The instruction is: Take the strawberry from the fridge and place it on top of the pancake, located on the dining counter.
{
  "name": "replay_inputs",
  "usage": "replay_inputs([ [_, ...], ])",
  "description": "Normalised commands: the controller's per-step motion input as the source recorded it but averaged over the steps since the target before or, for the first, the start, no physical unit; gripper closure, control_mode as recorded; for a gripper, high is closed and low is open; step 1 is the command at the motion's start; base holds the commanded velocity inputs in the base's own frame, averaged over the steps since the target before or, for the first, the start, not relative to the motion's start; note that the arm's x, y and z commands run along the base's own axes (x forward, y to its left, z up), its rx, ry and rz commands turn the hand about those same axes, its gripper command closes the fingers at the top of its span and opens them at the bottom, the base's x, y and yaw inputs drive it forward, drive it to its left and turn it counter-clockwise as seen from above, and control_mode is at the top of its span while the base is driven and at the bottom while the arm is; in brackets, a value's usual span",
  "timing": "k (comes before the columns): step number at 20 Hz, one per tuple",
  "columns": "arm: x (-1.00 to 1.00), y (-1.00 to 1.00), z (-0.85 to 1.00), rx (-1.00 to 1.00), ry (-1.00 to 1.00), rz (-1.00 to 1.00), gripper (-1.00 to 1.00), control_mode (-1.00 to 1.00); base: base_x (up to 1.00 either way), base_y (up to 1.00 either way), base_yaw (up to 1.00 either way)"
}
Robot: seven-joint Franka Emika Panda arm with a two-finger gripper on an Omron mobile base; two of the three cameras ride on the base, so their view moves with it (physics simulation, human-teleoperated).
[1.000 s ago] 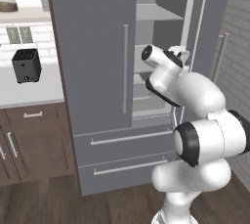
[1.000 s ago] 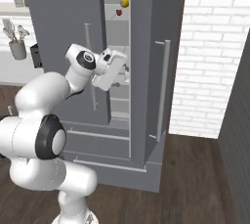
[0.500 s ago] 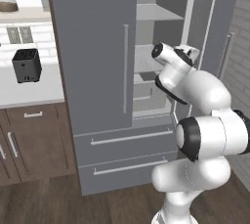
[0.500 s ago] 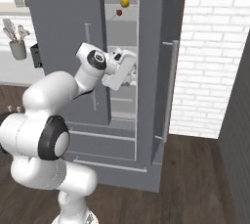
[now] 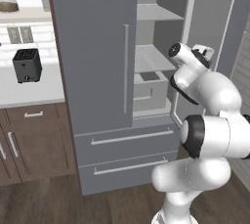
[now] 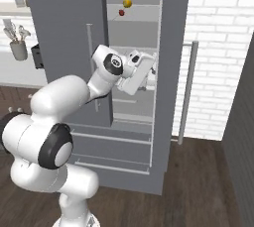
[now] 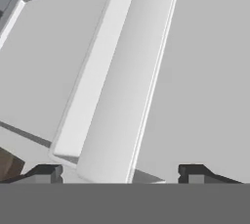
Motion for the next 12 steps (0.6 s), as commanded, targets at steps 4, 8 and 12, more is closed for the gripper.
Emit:
replay_inputs([
  [4, 0.0, -0.71, 0.0, 0.03, 0.0, 0.0, -1.0, -1.0, 0.0, 0.0, 0.0],
  [8, 0.0, -0.49, 0.0, 0.01, 0.0, 0.0, -1.0, -1.0, 0.0, 0.0, 0.0],
  [12, -0.13, 0.1, 0.0, 0.0, 0.0, 0.0, -1.0, -1.0, 0.0, 0.0, 0.0],
])
